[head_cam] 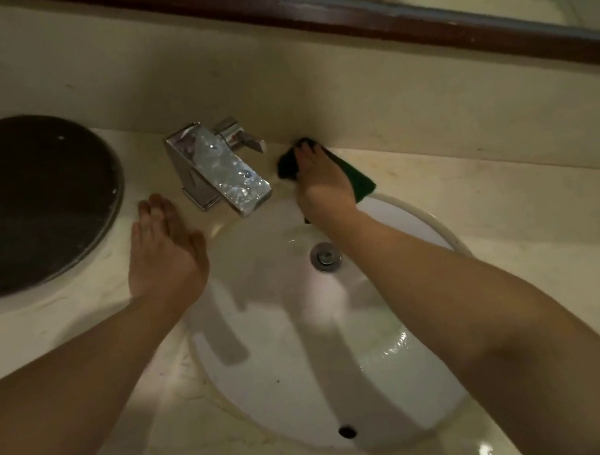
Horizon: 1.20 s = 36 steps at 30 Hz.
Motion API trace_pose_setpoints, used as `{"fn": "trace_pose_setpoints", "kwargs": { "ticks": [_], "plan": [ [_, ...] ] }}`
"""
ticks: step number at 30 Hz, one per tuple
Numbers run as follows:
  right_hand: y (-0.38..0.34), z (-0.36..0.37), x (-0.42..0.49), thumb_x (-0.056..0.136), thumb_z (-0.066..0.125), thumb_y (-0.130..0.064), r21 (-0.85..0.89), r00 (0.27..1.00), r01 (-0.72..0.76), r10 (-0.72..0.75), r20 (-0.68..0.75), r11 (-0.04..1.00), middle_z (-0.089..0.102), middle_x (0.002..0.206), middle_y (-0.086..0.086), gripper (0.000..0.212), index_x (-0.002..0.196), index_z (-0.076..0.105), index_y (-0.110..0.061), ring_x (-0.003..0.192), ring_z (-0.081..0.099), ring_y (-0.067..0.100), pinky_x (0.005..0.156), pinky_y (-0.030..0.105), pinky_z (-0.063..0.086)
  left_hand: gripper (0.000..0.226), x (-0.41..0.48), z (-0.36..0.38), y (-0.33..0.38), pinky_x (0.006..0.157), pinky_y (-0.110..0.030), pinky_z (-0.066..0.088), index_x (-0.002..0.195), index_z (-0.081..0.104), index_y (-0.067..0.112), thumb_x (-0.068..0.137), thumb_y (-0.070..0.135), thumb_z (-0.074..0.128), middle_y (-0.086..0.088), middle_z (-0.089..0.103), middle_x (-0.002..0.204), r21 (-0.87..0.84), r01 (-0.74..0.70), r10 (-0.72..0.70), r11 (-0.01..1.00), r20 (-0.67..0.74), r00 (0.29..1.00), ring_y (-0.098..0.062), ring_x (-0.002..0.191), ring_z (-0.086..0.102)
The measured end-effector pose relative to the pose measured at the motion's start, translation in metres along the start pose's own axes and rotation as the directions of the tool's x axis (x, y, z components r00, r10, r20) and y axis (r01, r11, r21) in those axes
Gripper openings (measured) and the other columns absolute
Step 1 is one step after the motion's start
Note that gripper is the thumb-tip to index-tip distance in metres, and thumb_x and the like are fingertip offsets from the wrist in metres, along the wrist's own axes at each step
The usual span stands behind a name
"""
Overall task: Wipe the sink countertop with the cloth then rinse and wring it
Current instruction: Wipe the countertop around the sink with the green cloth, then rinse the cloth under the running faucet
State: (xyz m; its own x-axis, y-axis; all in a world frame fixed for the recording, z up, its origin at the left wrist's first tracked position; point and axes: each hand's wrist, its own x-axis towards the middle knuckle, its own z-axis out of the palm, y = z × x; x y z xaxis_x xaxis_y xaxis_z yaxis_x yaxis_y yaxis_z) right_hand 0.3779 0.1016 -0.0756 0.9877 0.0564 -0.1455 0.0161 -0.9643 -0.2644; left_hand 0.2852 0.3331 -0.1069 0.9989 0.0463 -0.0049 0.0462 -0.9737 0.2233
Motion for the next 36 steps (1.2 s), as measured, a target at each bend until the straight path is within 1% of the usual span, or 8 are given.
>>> {"fn": "trace_pose_setpoints", "kwargs": {
  "ticks": [5,10,17,22,27,30,32,36],
  "plan": [
    [0.088,-0.028,-0.031,0.088,0.048,-0.015,0.076,0.983,-0.137,0.145,-0.116,0.988,0.065,0.118,0.011,0.030,0.115,0.059,-0.021,0.100,0.066,0.031,0.086,0.046,0.055,0.067,-0.001,-0.004,0.001,0.119,-0.048,0.014,0.148,0.016,-0.008,0.097,0.029,0.038,-0.027,0.017,0.156,-0.012,0.036,-0.035,0.999,0.027,0.999,-0.041,0.144,0.013],
    [0.192,-0.055,-0.068,0.089,0.048,-0.009,-0.053,0.894,-0.447,0.443,-0.068,0.893,0.044,0.139,0.017,0.048,0.136,0.046,-0.008,0.127,0.045,0.035,0.106,0.043,0.039,0.072,-0.007,-0.021,0.008,0.116,-0.049,0.021,0.146,0.019,-0.010,0.093,0.035,0.035,-0.030,0.023,0.152,-0.096,0.081,-0.074,0.992,0.075,0.994,-0.044,0.140,0.021],
    [0.088,-0.008,-0.142,0.099,0.042,-0.013,0.363,0.964,-0.250,0.265,0.009,0.898,0.059,0.127,0.018,0.036,0.132,0.053,-0.009,0.114,0.056,0.035,0.093,0.036,0.043,0.073,-0.071,-0.029,0.074,0.111,-0.039,0.034,0.147,0.028,-0.002,0.083,0.018,0.057,-0.021,0.033,0.151,-0.330,0.027,-0.003,0.944,0.073,0.997,-0.033,0.136,0.035],
    [0.008,0.013,-0.184,0.101,0.040,-0.017,0.774,0.911,-0.354,0.381,0.159,0.525,0.061,0.119,0.006,0.035,0.132,0.054,-0.014,0.110,0.059,0.027,0.096,0.039,0.046,0.073,-0.097,-0.047,0.123,0.113,-0.031,0.028,0.152,0.024,0.014,0.093,0.040,0.058,-0.006,0.031,0.155,-0.769,0.384,-0.120,0.511,0.378,0.918,-0.019,0.141,0.033],
    [-0.036,-0.030,-0.178,0.100,0.044,-0.014,0.926,0.963,-0.257,0.156,0.221,0.275,0.069,0.091,-0.004,0.025,0.110,0.065,-0.023,0.082,0.067,0.007,0.073,0.024,0.056,0.050,-0.087,-0.063,0.124,0.077,-0.018,0.050,0.136,0.045,0.023,0.091,0.036,0.062,-0.009,0.054,0.137,-0.841,0.500,-0.052,0.209,0.501,0.864,-0.023,0.121,0.057],
    [-0.047,-0.045,-0.162,0.098,0.045,-0.010,0.933,0.935,-0.354,0.032,0.353,0.056,0.072,0.103,0.008,0.028,0.109,0.071,-0.013,0.097,0.069,0.019,0.089,0.032,0.056,0.035,-0.072,-0.068,0.116,0.071,-0.031,0.059,0.115,0.061,0.015,0.085,0.032,0.071,-0.014,0.070,0.107,-0.853,0.522,-0.140,0.031,0.513,0.847,-0.025,0.093,0.069],
    [-0.052,-0.056,-0.142,0.098,0.045,-0.009,0.939,0.944,-0.330,0.026,0.329,0.099,0.073,0.102,0.007,0.026,0.101,0.071,-0.013,0.096,0.069,0.019,0.083,0.028,0.057,0.048,-0.056,-0.064,0.104,0.081,-0.044,0.058,0.111,0.066,0.013,0.073,0.038,0.080,-0.014,0.073,0.097,-0.811,0.578,-0.198,-0.089,0.583,0.788,-0.032,0.088,0.071],
    [-0.061,-0.078,-0.086,0.093,0.051,-0.016,0.857,0.960,-0.223,0.256,0.111,0.465,0.071,0.097,0.007,0.017,0.106,0.062,-0.013,0.077,0.070,0.018,0.073,0.034,0.056,0.041,-0.029,-0.055,0.086,0.092,-0.047,0.053,0.107,0.071,0.012,0.074,0.037,0.077,-0.009,0.075,0.098,-0.714,0.650,-0.139,-0.260,0.694,0.707,-0.030,0.094,0.071]
  ]
}}
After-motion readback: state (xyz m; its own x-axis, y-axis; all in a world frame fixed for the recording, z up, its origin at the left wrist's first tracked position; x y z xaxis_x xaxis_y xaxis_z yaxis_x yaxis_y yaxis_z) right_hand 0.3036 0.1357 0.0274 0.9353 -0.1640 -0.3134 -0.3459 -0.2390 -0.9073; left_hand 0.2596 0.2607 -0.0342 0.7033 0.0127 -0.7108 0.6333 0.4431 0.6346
